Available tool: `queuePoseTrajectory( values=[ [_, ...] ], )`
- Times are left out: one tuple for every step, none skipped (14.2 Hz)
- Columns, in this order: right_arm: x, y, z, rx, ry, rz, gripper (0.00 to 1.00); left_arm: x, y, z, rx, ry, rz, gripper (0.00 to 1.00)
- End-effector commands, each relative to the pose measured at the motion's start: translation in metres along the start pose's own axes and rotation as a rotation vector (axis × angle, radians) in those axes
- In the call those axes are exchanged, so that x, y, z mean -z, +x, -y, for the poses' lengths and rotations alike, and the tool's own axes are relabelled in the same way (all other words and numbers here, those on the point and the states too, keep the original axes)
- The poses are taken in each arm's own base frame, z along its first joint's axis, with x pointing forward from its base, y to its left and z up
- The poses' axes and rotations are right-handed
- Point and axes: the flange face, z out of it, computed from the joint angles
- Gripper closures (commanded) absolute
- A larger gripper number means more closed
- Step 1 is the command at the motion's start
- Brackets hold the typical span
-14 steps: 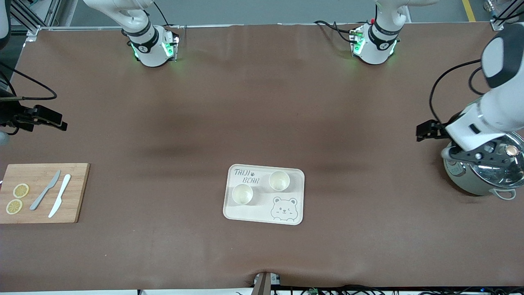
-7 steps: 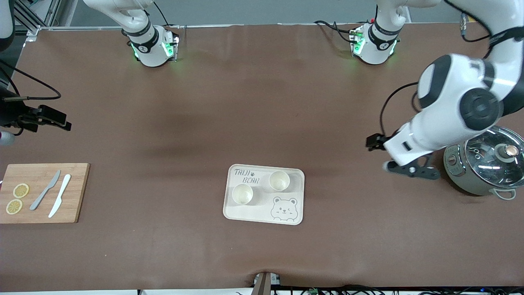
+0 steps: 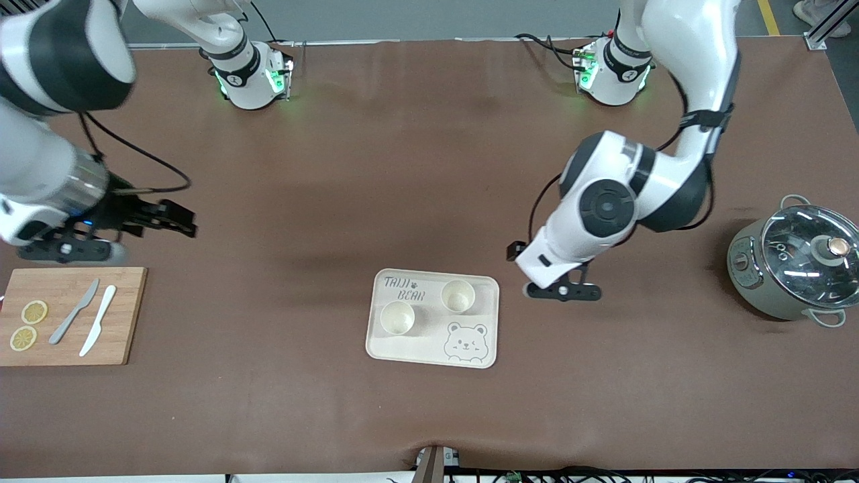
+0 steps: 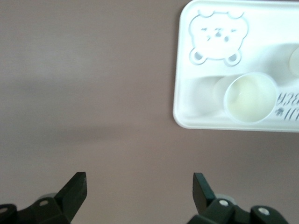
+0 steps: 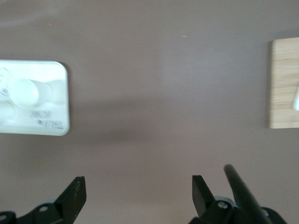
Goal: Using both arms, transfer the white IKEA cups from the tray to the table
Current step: 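Move both grippers toward the two white cups on the tray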
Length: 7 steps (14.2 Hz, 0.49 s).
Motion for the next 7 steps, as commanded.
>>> queuePoseTrajectory(
  values=[
    [-0.021, 0.015, 0.04, -0.07, 0.061, -0.012, 0.0, -0.019, 0.012, -0.01, 0.02, -0.003, -0.035, 0.0],
    [-0.034, 0.018, 0.056, -0.087, 0.067, -0.026, 0.0, -0.032, 0.016, -0.013, 0.025, -0.03, -0.037, 0.0],
    [-0.046, 0.021, 0.071, -0.106, 0.074, -0.045, 0.0, -0.035, 0.018, -0.018, 0.05, -0.092, -0.04, 0.0],
    [-0.059, 0.023, 0.087, -0.115, 0.079, -0.058, 0.0, -0.044, 0.02, -0.021, 0.058, -0.137, -0.027, 0.0],
    [-0.071, 0.024, 0.099, -0.116, 0.08, -0.068, 0.0, -0.052, 0.021, -0.023, 0.059, -0.148, -0.018, 0.0],
    [-0.081, 0.024, 0.112, -0.117, 0.083, -0.079, 0.0, -0.066, 0.022, -0.026, 0.014, -0.15, -0.018, 0.0],
    [-0.089, 0.025, 0.12, -0.12, 0.087, -0.088, 0.0, -0.073, 0.024, -0.028, -0.002, -0.158, -0.024, 0.0]
  ],
)
